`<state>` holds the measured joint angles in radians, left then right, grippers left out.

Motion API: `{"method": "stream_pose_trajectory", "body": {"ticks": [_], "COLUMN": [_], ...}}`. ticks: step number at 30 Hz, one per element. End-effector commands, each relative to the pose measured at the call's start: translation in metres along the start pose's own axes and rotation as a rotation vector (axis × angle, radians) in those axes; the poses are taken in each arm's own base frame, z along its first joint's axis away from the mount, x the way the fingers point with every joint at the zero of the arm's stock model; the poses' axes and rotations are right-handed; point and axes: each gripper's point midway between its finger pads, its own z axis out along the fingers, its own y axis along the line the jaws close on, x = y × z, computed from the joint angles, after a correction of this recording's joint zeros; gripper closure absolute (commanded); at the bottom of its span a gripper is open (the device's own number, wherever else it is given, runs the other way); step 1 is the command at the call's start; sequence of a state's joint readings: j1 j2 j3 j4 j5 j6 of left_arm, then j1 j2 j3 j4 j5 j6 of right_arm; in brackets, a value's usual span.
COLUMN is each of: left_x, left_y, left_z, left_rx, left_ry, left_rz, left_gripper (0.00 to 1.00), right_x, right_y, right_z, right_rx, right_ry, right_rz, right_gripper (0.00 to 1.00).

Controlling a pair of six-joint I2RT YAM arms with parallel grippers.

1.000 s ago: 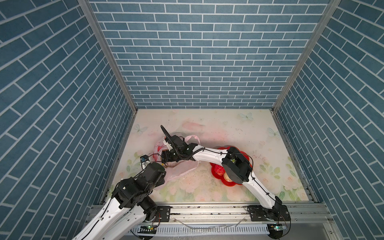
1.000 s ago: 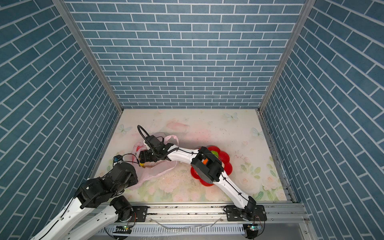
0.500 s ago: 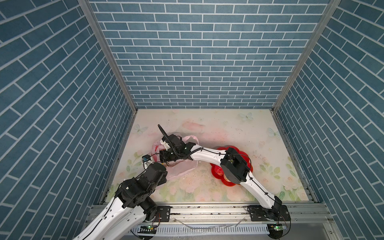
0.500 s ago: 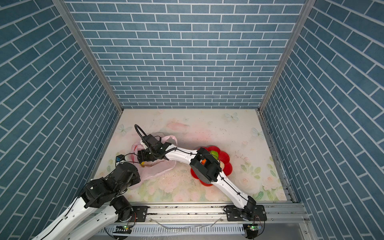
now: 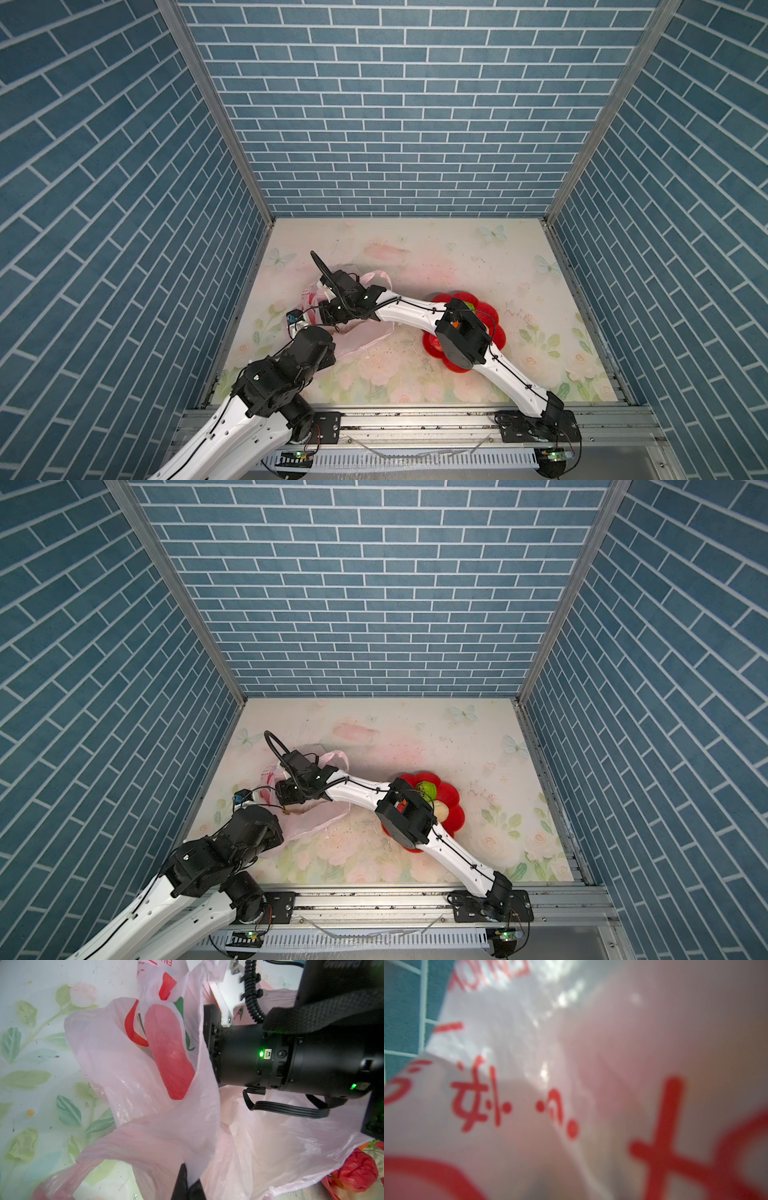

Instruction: Take the fake fruits out of the plastic bag

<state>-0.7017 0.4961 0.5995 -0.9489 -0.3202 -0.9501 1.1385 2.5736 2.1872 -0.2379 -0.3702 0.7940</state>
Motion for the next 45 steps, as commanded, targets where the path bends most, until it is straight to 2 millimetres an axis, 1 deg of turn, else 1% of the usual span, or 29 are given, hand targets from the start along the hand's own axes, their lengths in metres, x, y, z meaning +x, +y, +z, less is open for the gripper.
{"method": "stream_pose_trajectory", "body": {"ticks": [1,2,7,13,19,25,31,37,41,42,43,44,45], "left_x": [0.001,0.002,0.003,0.005,0.007,0.009,0.009,0.003,-0.004,-0.007,-0.01,-0.014,-0.018], "left_y": [0.006,0.008,0.017,0.025,0.03,0.032,0.033,0.03,0.021,0.018,0.015,0.012,0.01], "left_z": [0.0,0.0,-0.002,0.0,0.001,0.004,0.005,0.005,0.006,0.005,0.005,0.005,0.004], "left_rx": [-0.013,-0.015,-0.029,-0.05,-0.052,-0.057,-0.059,-0.052,-0.039,-0.033,-0.029,-0.027,-0.028], "left_ry": [-0.011,-0.012,-0.029,-0.042,-0.054,-0.054,-0.058,-0.083,-0.106,-0.112,-0.121,-0.131,-0.142], "left_rz": [0.009,0.006,-0.01,-0.01,-0.012,-0.008,-0.011,-0.013,-0.008,-0.006,-0.004,-0.001,-0.003], "left_gripper": [1.0,1.0,1.0,1.0,1.0,1.0,1.0,1.0,1.0,1.0,1.0,1.0,1.0], "right_x": [0.013,0.014,0.005,-0.01,-0.026,-0.032,-0.037,-0.04,-0.04,-0.04,-0.037,-0.04,-0.039], "right_y": [-0.024,-0.023,-0.022,-0.021,-0.023,-0.03,-0.033,-0.025,-0.014,-0.013,-0.015,-0.004,-0.004], "right_z": [0.009,0.009,-0.002,-0.022,-0.044,-0.054,-0.065,-0.083,-0.099,-0.103,-0.102,-0.114,-0.117], "right_rx": [0.086,0.085,0.063,0.041,0.036,0.045,0.048,0.036,0.035,0.039,0.046,0.033,0.039], "right_ry": [0.025,0.023,-0.022,-0.075,-0.137,-0.166,-0.189,-0.203,-0.207,-0.205,-0.197,-0.211,-0.208], "right_rz": [0.03,0.028,0.036,0.042,0.048,0.059,0.064,0.044,0.009,0.003,-0.002,-0.017,-0.022], "right_gripper": [0.73,0.76,0.88,0.95,1.0,1.0,1.0,1.0,1.0,1.0,1.0,1.0,1.0]}}
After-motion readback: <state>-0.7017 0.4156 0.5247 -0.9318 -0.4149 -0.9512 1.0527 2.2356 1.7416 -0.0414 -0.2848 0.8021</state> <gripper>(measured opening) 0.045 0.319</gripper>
